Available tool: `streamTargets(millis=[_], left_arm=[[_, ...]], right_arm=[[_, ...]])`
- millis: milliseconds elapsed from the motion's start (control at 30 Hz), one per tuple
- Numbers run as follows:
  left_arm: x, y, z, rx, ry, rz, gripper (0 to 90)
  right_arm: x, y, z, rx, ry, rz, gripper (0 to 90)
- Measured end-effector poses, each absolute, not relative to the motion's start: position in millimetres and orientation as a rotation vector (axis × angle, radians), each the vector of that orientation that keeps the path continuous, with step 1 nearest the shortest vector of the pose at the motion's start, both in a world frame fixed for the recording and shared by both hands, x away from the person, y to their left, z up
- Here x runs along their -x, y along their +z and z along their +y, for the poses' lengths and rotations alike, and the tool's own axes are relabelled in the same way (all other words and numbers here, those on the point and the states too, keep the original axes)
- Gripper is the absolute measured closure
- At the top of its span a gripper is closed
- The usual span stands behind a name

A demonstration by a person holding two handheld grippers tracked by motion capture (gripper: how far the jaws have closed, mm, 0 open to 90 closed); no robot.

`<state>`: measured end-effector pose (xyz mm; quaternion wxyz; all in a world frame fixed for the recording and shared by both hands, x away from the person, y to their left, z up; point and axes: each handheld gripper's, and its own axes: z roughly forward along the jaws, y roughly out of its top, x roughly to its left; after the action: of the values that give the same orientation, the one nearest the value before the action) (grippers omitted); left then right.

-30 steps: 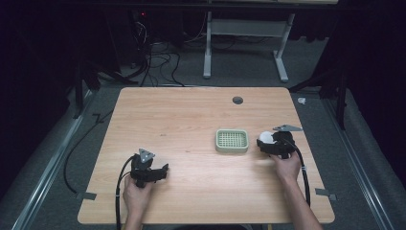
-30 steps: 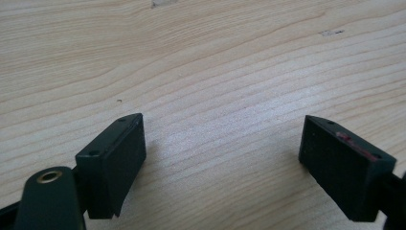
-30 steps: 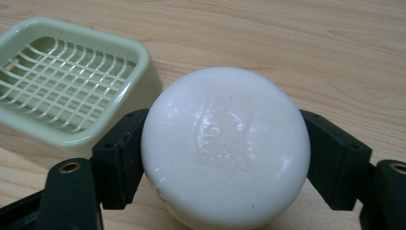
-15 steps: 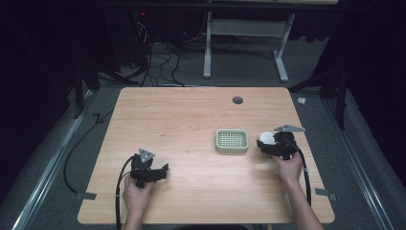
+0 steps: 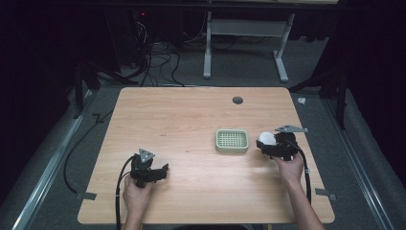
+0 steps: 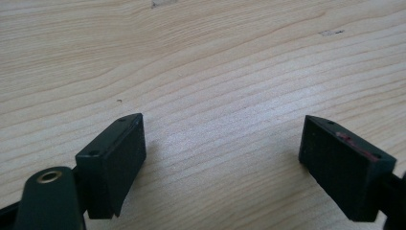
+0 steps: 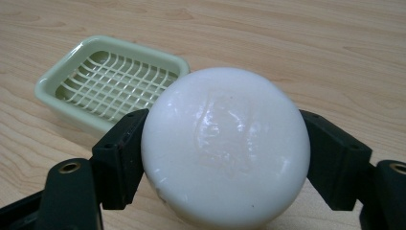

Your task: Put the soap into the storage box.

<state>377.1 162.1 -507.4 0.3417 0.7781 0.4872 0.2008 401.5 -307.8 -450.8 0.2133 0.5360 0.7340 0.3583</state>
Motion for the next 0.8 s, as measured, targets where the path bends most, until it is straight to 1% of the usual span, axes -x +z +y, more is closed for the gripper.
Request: streamTargets(millis=[367,800], left_arm=[[-377,-508,162,-2.023,0.524,1.267,16.7],[-377,-507,162,-2.023,0.524,1.267,16.8]], right_arm=[[-395,-444,-304,-1.47,1.026,2.046,24.9],[-396,-433,-292,-1.426,1.057,2.059,24.8]])
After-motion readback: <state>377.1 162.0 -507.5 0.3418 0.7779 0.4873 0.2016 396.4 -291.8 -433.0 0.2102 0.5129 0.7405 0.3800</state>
